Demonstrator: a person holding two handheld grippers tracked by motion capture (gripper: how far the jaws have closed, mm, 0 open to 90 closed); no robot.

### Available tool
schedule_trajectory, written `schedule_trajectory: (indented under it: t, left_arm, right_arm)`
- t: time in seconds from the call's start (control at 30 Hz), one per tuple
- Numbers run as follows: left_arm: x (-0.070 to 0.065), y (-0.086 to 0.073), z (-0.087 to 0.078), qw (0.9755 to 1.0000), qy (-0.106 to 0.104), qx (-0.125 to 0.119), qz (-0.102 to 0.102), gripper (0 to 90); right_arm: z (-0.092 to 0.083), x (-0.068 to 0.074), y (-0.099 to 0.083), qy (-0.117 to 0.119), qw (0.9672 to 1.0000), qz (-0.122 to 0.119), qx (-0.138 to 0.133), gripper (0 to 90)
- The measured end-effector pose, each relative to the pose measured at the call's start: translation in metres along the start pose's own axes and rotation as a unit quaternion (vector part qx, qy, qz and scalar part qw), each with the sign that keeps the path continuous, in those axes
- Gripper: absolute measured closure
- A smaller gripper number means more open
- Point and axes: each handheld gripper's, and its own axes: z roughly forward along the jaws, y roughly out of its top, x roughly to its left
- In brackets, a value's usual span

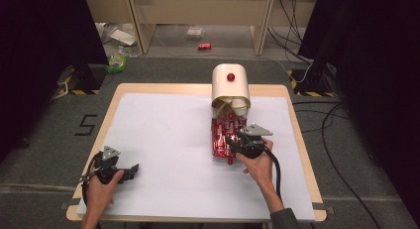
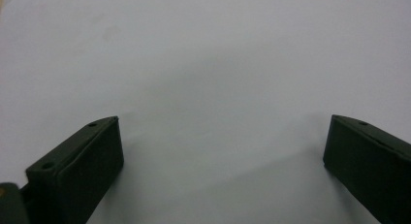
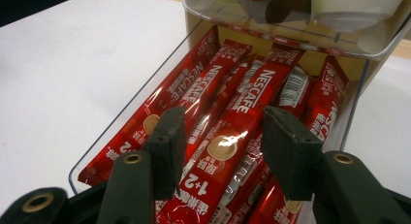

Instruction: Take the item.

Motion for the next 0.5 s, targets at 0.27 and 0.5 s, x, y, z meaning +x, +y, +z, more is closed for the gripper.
schedule_trajectory:
  t: [0.27,0.5]
  left_arm:
    - [-0.0002,0.0,-0.0001,1.0,0.001,0.0,0.0,0.1]
    - [-0.0004,-0.0001,-0.0001,1.0,0.001,-0.001,0.001,0.1]
  right_arm:
    - [0.0077,0.0033,-0.0073,-0.017,0.9996,-0.01,0.021,58.1]
    - [0.0052,0.0025,-0.0091,-0.031,0.9993,-0.014,0.013,71.9]
